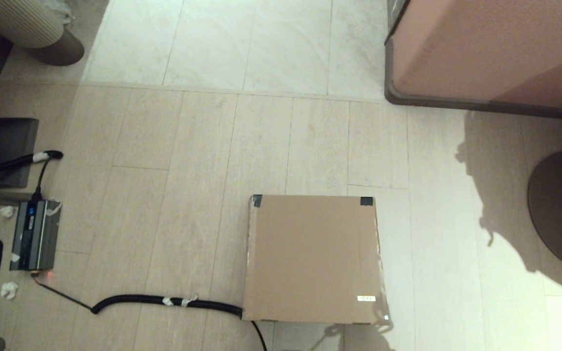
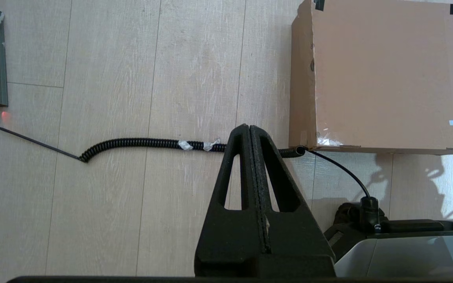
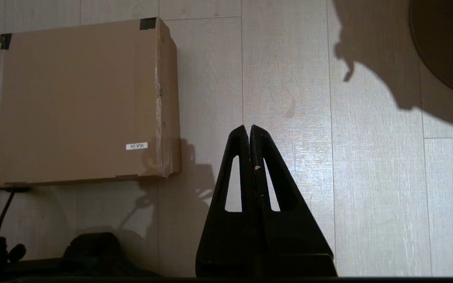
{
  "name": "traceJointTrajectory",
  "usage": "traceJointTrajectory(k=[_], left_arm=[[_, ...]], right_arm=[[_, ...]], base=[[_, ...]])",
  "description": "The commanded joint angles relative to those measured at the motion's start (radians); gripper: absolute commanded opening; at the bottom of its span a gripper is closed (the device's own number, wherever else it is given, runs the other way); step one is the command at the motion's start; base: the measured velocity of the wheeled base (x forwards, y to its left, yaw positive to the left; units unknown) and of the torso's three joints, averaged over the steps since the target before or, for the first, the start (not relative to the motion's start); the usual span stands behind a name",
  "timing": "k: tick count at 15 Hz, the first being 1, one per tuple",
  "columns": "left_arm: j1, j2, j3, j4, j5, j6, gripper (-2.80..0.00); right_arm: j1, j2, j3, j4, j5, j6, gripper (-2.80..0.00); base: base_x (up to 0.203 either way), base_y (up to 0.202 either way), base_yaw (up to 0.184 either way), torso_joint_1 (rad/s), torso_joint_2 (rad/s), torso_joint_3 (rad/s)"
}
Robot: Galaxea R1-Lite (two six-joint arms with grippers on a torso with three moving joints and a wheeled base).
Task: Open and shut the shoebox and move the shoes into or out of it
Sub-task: Open the shoe box
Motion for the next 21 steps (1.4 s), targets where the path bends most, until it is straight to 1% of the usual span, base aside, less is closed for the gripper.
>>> traceJointTrajectory(k=[1,3,5,7,9,10,11,12,13,14,16,17,18,19,21], left_arm=[[0.0,0.0,0.0,0.0,0.0,0.0,-2.8],[0.0,0.0,0.0,0.0,0.0,0.0,-2.8],[0.0,0.0,-0.002,0.004,0.0,0.001,-2.8],[0.0,0.0,-0.002,0.003,0.0,0.001,-2.8],[0.0,-0.002,-0.006,-0.005,0.004,-0.009,-2.8],[0.0,0.003,-0.046,-0.015,-0.009,-0.01,-2.8],[0.0,0.029,-0.123,-0.02,-0.044,-0.011,-2.8],[0.0,0.088,-0.21,-0.022,-0.087,-0.026,-2.8],[-0.002,0.179,-0.307,-0.02,-0.129,-0.07,-2.8],[-0.007,0.299,-0.389,-0.017,-0.174,-0.147,-2.8],[-0.022,0.529,-0.497,-0.024,-0.262,-0.368,-2.8],[-0.029,0.647,-0.524,-0.04,-0.307,-0.445,-2.8],[-0.033,0.76,-0.538,-0.067,-0.348,-0.497,-2.8],[-0.037,0.879,-0.543,-0.11,-0.387,-0.534,-2.8],[-0.041,1.116,-0.541,-0.23,-0.451,-0.58,-2.8]], right_arm=[[0.001,0.001,0.0,-0.001,0.006,-0.021,-2.8],[0.001,0.001,0.0,0.0,0.011,-0.049,-2.8],[0.002,0.001,0.0,0.002,0.019,-0.05,-2.8],[0.003,0.001,0.0,0.0,0.016,-0.028,-2.8],[0.001,0.0,-0.008,0.001,-0.007,0.005,-2.8],[0.001,0.008,-0.048,0.007,-0.01,-0.005,-2.8],[0.001,0.043,-0.117,0.021,-0.01,-0.004,-2.8],[0.001,0.113,-0.2,0.039,-0.01,0.017,-2.8],[0.001,0.214,-0.283,0.053,-0.006,0.069,-2.8],[0.002,0.348,-0.348,0.063,0.005,0.137,-2.8],[0.003,0.624,-0.442,0.071,0.065,0.27,-2.8],[0.003,0.761,-0.477,0.06,0.109,0.322,-2.8],[0.003,0.885,-0.5,0.033,0.156,0.363,-2.8],[0.002,1.009,-0.518,-0.012,0.209,0.395,-2.8],[0.0,1.236,-0.536,-0.15,0.319,0.437,-2.8]], base=[[0.0,0.0,0.0,0.0,0.0,0.0],[0.0,0.0,0.0,0.0,0.0,0.0],[0.0,0.0,0.0,0.0,0.0,0.0],[0.0,0.0,0.0,0.0,0.0,0.0],[0.0,0.0,0.0,0.0,0.0,0.0],[0.0,0.0,0.0,0.0,0.0,0.0],[0.0,0.0,0.0,0.0,0.0,0.0],[0.0,0.0,0.0,0.0,0.0,0.0],[0.0,0.0,0.0,0.0,0.0,0.0],[0.0,0.0,0.0,0.0,0.0,0.0],[0.0,0.0,0.0,0.0,0.0,0.0],[0.0,0.0,0.0,0.0,0.0,0.0],[0.0,0.0,0.0,0.0,0.0,0.0],[0.0,0.0,0.0,0.0,0.0,0.0],[0.0,0.0,0.0,0.0,0.0,0.0]])
